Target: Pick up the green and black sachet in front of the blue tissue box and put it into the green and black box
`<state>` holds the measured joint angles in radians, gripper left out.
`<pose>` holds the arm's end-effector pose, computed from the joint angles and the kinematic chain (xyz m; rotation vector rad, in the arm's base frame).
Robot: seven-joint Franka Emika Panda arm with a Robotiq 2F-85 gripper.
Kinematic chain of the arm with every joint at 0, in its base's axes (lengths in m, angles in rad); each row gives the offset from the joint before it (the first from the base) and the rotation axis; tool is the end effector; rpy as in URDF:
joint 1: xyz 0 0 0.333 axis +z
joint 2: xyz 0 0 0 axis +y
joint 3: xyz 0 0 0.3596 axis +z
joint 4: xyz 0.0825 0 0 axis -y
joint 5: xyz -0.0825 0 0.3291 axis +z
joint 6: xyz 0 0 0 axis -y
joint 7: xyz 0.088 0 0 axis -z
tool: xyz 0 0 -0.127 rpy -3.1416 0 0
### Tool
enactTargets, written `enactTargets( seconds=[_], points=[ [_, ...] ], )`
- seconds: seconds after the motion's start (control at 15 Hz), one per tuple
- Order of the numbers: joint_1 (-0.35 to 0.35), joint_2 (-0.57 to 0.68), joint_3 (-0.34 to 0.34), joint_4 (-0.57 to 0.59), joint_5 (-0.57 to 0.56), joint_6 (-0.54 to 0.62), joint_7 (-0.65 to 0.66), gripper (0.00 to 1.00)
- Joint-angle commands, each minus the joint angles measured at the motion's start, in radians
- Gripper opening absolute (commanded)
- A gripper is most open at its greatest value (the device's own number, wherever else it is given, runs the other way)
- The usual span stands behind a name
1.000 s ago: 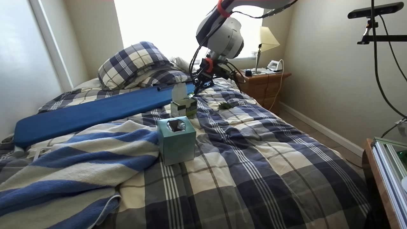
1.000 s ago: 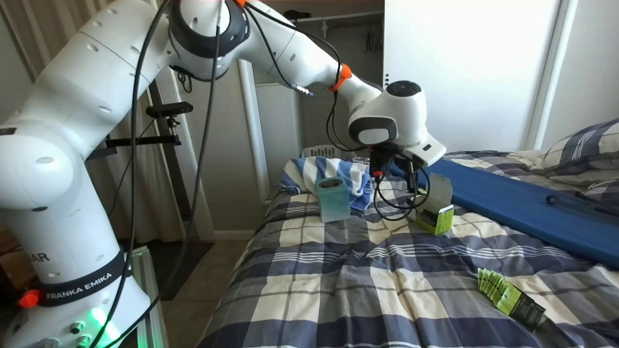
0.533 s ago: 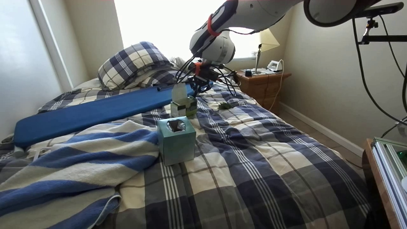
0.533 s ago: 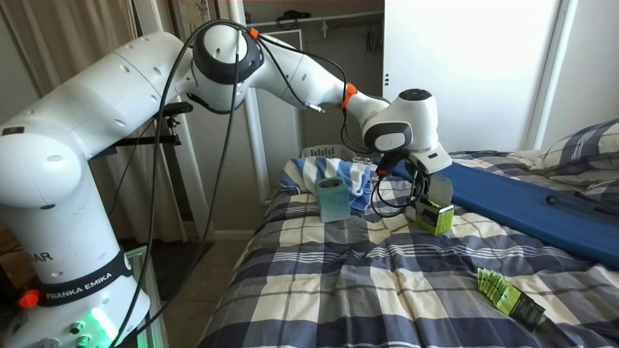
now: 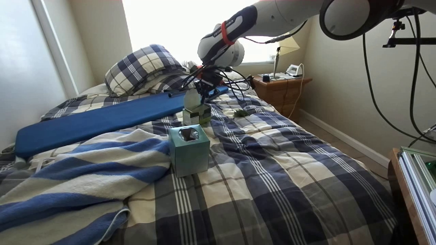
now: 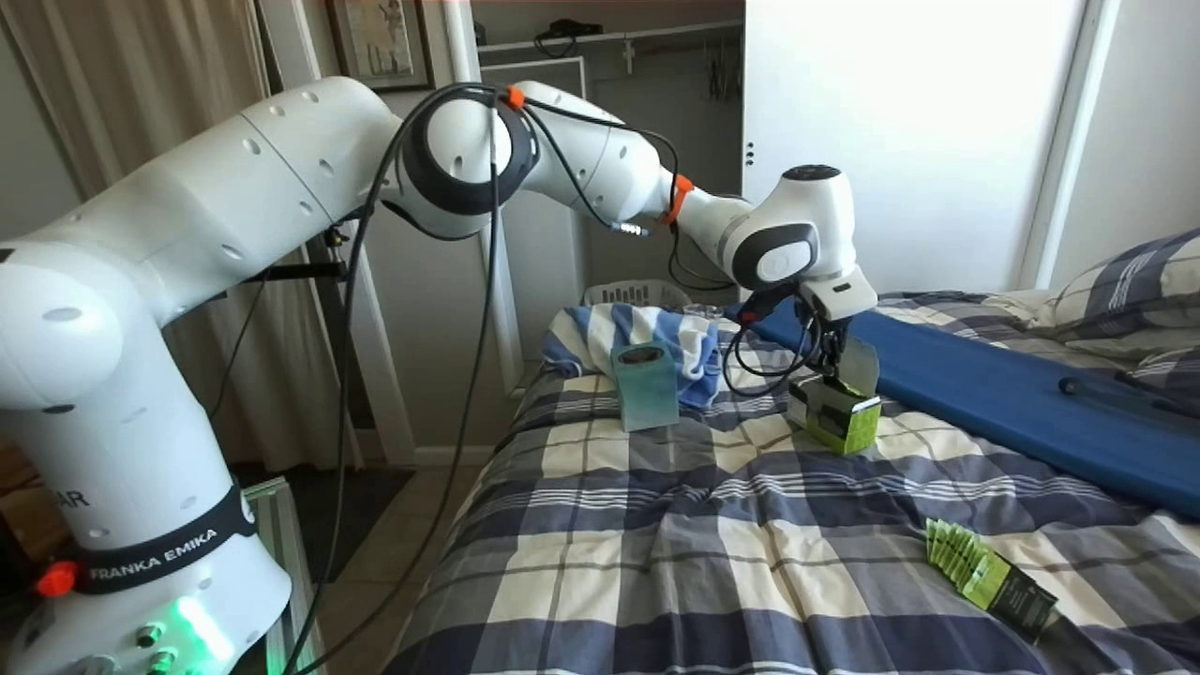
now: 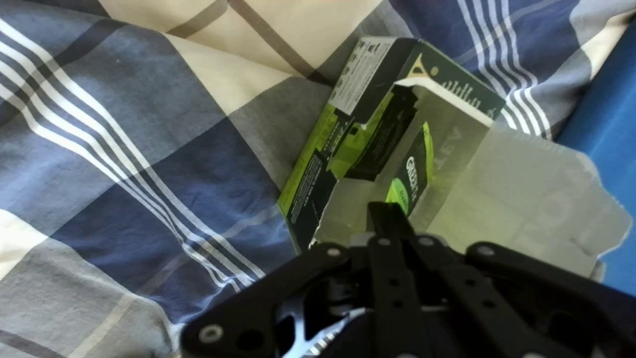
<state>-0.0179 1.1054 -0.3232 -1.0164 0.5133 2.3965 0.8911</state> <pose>0.7908 -0.1499 0.2409 -2.2670 1.7912 -0.3895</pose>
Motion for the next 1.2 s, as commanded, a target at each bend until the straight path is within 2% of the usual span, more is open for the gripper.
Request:
enactTargets(
  seconds=[0.0,0.07,0.13,0.47,0.67,0.87,0.93,1.0,1.13],
  points=[
    [-0.080,0.089,0.111,0.186,-0.119,-0.086,0.084,0.00],
    [-0.089,0.101,0.134,0.209,-0.137,-0.109,0.085,0.00],
    [-0.092,0.114,0.144,0.230,-0.157,-0.126,0.097,0.22],
    [-0.109,0.128,0.166,0.264,-0.230,-0.204,0.127,0.53],
    [-0.100,0.077,0.143,0.209,-0.212,-0.257,0.049,0.75],
    [-0.081,-0.003,0.124,0.127,-0.240,-0.370,-0.039,0.95],
    [-0.063,-0.034,0.106,0.086,-0.263,-0.375,-0.073,0.99],
    [-0.037,-0.059,0.079,0.039,-0.294,-0.324,-0.094,1.00],
    [-0.008,-0.129,0.070,-0.061,-0.324,-0.280,-0.181,1.00]
  ],
)
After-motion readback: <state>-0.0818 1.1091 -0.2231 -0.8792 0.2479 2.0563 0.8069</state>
